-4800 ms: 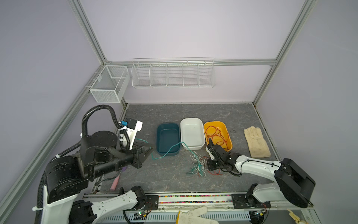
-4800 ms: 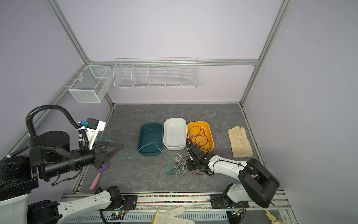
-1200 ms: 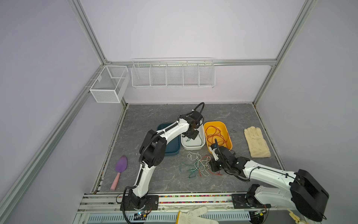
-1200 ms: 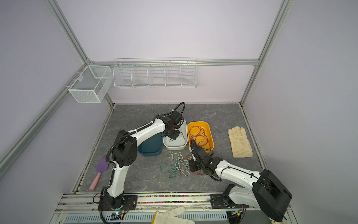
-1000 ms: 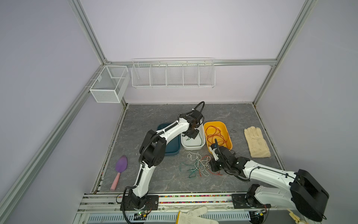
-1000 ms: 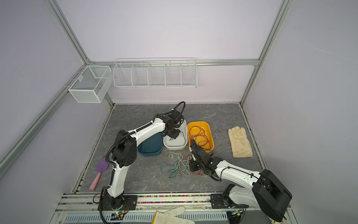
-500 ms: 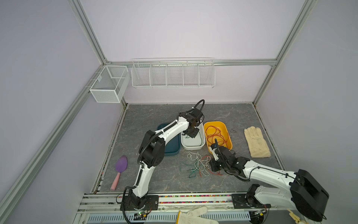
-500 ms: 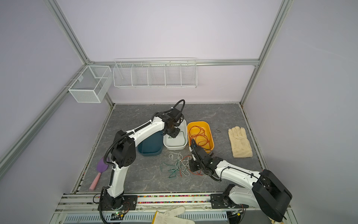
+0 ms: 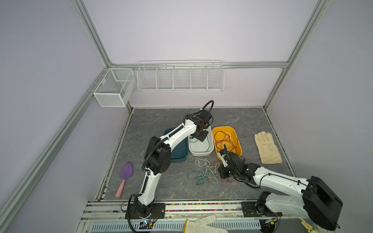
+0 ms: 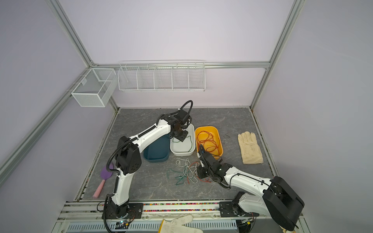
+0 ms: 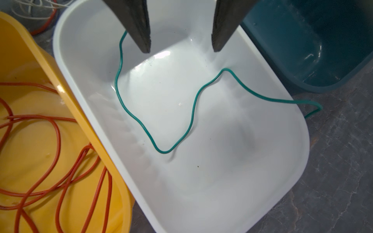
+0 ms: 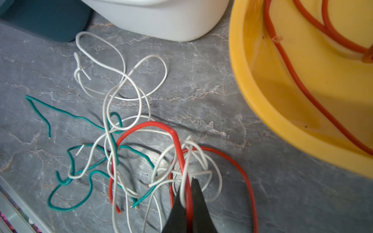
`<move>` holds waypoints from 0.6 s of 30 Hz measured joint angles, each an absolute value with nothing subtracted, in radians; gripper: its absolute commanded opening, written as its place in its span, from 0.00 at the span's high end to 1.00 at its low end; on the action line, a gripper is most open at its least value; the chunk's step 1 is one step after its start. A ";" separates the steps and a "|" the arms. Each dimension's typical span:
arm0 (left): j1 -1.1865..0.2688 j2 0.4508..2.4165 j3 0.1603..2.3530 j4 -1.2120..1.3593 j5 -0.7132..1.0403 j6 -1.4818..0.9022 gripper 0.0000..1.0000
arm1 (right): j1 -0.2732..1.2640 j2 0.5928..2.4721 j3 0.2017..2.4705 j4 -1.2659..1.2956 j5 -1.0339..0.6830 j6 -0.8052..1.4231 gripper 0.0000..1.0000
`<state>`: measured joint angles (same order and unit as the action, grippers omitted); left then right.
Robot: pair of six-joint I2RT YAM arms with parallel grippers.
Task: Untangle the cables
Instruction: 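Lower the green wire into the white tub with the left gripper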
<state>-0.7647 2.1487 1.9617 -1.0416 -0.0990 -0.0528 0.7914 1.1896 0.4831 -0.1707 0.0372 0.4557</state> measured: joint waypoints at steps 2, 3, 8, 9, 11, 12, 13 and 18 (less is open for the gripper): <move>-0.770 2.149 1.962 -1.045 -0.096 -0.053 0.51 | 0.791 1.190 0.483 -0.171 0.037 0.456 0.94; -0.773 2.149 1.962 -1.047 -0.096 -0.053 0.51 | 0.791 1.190 0.483 -0.171 0.037 0.456 0.94; -0.778 2.145 1.956 -1.040 -0.125 -0.076 0.51 | 0.792 1.190 0.483 -0.171 0.037 0.456 0.94; -0.777 2.140 1.948 -1.032 -0.135 -0.088 0.51 | 0.791 1.190 0.483 -0.171 0.037 0.456 0.94; -0.772 2.122 1.928 -1.017 -0.144 -0.116 0.51 | 0.791 1.190 0.483 -0.171 0.037 0.456 0.94; -0.767 2.111 1.919 -1.009 -0.145 -0.132 0.51 | 0.792 1.190 0.483 -0.171 0.037 0.456 0.94; -0.761 2.101 1.911 -1.000 -0.142 -0.148 0.51 | 0.791 1.190 0.483 -0.171 0.037 0.456 0.94; -0.711 2.084 1.903 -0.962 -0.114 -0.230 0.51 | 0.792 1.190 0.483 -0.171 0.036 0.456 0.94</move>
